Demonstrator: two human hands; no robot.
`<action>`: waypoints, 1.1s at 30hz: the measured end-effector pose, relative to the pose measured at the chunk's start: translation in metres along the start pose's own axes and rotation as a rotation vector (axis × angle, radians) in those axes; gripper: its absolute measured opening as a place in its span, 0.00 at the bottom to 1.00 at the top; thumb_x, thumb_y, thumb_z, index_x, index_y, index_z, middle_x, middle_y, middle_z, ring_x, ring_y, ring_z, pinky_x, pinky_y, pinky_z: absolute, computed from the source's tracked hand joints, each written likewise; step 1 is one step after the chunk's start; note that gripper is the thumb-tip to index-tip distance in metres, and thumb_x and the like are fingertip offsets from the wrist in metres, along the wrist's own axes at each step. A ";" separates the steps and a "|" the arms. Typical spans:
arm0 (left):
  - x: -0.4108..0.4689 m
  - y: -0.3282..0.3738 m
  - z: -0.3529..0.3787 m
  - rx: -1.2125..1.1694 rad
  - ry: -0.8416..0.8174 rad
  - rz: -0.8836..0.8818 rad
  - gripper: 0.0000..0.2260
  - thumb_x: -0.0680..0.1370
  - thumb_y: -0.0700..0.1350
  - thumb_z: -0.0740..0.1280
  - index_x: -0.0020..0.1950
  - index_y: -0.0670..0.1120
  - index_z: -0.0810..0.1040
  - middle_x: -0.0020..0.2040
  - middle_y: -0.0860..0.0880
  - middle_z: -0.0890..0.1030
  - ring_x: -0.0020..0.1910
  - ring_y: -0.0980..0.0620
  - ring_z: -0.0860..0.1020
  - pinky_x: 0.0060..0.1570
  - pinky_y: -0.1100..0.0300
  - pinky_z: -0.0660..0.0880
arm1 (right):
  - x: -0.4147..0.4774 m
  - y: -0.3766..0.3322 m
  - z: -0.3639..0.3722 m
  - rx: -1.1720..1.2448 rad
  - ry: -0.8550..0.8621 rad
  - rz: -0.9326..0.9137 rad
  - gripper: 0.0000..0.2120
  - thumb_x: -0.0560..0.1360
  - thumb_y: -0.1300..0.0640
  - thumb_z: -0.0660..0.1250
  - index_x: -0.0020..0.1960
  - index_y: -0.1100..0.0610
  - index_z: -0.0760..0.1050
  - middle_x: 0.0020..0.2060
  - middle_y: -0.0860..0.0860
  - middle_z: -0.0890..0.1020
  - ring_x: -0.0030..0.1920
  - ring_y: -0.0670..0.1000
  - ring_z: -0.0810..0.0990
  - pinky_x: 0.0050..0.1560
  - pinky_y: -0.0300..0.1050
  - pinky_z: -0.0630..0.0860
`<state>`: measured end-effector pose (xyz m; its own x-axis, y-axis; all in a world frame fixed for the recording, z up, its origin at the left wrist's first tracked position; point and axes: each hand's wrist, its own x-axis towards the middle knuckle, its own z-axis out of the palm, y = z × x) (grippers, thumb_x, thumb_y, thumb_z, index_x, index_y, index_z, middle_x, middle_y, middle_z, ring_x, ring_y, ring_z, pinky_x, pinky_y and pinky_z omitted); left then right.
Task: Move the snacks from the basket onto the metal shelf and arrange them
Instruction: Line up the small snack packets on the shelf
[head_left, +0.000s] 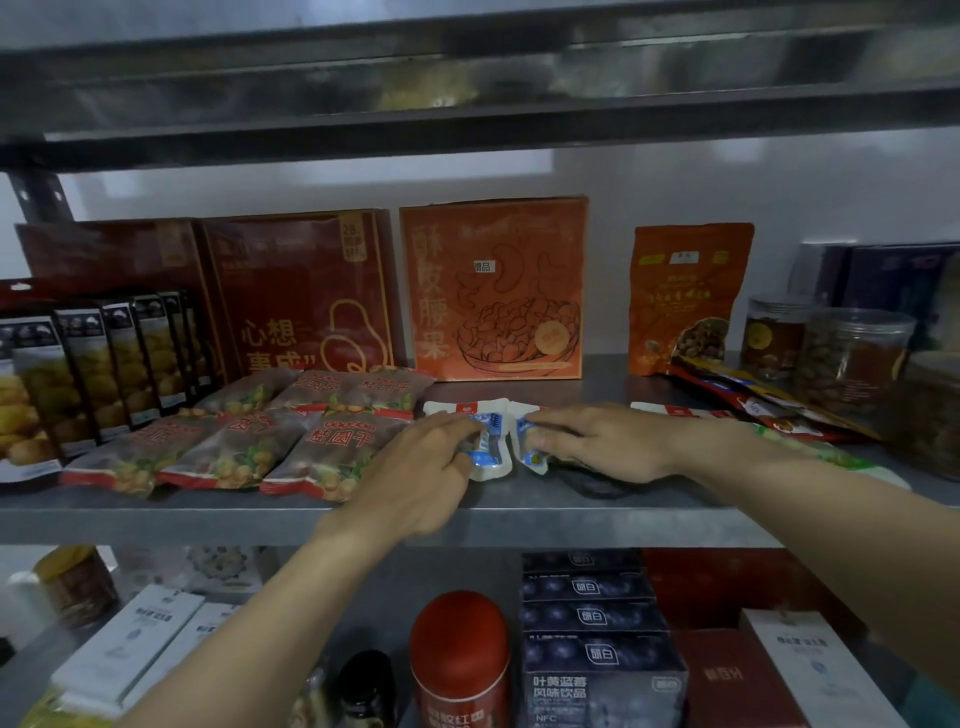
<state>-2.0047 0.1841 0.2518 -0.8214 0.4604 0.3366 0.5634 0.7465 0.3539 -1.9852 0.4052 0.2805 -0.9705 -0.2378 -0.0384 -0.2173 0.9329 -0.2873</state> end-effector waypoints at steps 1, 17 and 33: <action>0.000 0.000 -0.001 -0.005 -0.003 -0.007 0.21 0.80 0.40 0.57 0.73 0.49 0.70 0.74 0.51 0.69 0.72 0.52 0.64 0.68 0.60 0.61 | 0.000 -0.002 -0.003 0.002 0.021 0.003 0.27 0.81 0.37 0.52 0.77 0.46 0.60 0.76 0.46 0.63 0.76 0.49 0.61 0.72 0.43 0.56; 0.016 0.034 -0.017 -0.159 0.057 0.120 0.18 0.78 0.38 0.61 0.67 0.50 0.76 0.61 0.51 0.80 0.59 0.54 0.76 0.53 0.65 0.69 | -0.023 0.009 -0.033 0.184 0.218 0.006 0.23 0.82 0.42 0.55 0.75 0.47 0.65 0.71 0.44 0.71 0.71 0.47 0.66 0.67 0.39 0.60; 0.079 0.141 0.030 -0.146 -0.288 0.121 0.26 0.76 0.60 0.68 0.71 0.51 0.71 0.69 0.50 0.73 0.65 0.48 0.73 0.54 0.62 0.68 | -0.097 0.073 -0.064 0.011 0.213 0.274 0.21 0.77 0.63 0.67 0.69 0.53 0.72 0.59 0.50 0.79 0.60 0.49 0.77 0.64 0.45 0.73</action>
<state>-1.9922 0.3405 0.3018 -0.7276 0.6735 0.1307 0.6477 0.6114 0.4546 -1.9136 0.5134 0.3245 -0.9928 0.0841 0.0848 0.0545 0.9509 -0.3046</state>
